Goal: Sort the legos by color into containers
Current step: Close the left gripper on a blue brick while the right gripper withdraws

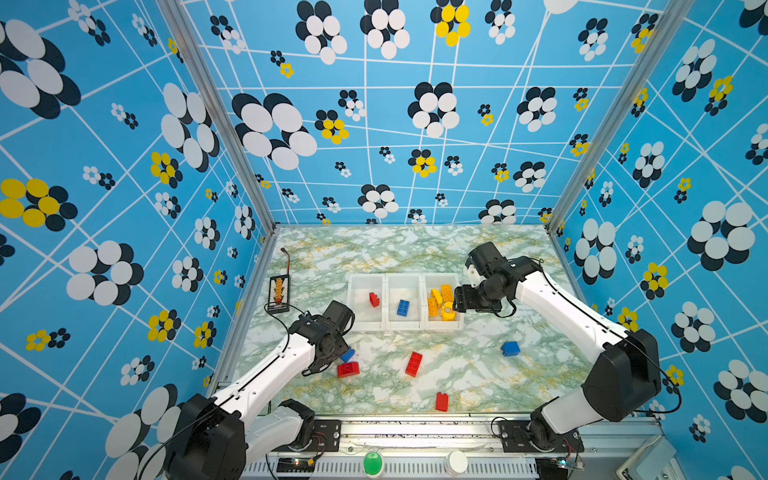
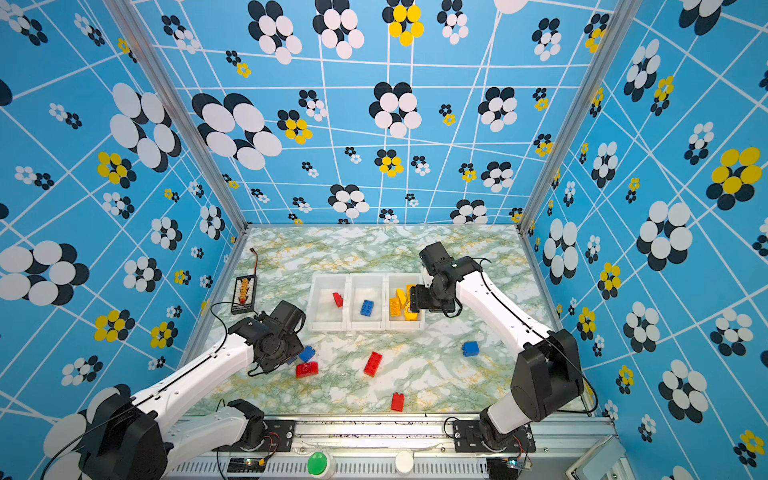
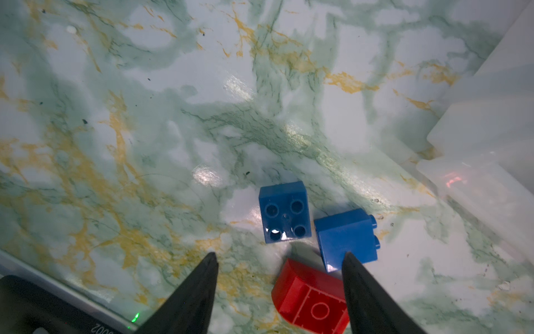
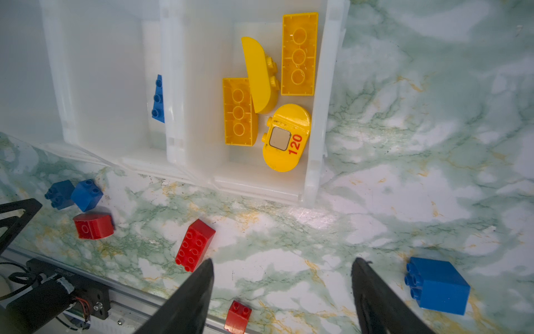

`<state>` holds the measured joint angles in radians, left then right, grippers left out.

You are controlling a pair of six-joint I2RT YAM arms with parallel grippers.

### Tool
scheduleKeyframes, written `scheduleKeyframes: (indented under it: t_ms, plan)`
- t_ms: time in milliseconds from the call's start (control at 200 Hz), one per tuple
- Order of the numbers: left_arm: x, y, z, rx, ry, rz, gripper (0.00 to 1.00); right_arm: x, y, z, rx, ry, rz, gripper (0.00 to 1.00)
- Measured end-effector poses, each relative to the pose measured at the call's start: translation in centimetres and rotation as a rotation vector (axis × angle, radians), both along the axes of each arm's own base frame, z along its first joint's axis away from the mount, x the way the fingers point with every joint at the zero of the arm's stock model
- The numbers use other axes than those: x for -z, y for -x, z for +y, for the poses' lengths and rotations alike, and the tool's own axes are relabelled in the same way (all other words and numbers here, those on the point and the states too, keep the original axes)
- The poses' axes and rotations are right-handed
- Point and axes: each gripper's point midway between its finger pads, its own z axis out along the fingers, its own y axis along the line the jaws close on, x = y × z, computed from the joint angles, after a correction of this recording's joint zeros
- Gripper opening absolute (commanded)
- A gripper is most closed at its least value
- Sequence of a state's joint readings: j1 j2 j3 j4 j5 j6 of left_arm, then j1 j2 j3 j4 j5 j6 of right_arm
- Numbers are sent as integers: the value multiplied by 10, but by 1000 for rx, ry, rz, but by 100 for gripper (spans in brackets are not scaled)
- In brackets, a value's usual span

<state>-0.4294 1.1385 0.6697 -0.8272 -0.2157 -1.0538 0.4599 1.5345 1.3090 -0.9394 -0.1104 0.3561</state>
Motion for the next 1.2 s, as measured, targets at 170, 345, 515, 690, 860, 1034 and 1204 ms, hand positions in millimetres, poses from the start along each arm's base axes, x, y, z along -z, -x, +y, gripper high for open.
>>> scheduleKeyframes:
  t_ms: [170,345,515,690,860,1034,1204]
  plan:
    - [11,-9,3,-12,8,10,64,-2,3,-2,3,-3,-5,77]
    - [22,-17,4,1,12,29,60,-2,7,-4,10,-4,-3,77]
    - [34,-17,5,6,12,56,57,-3,8,-4,21,-7,-2,78]
    - [43,-15,4,10,21,71,50,-1,10,-6,26,-2,4,78]
    - [44,-16,5,14,14,69,33,-1,11,-6,27,1,9,78]
    - [42,-16,4,16,18,62,26,0,11,-7,30,4,10,78]
    - [28,-16,4,19,27,34,25,4,16,-9,41,7,25,80]
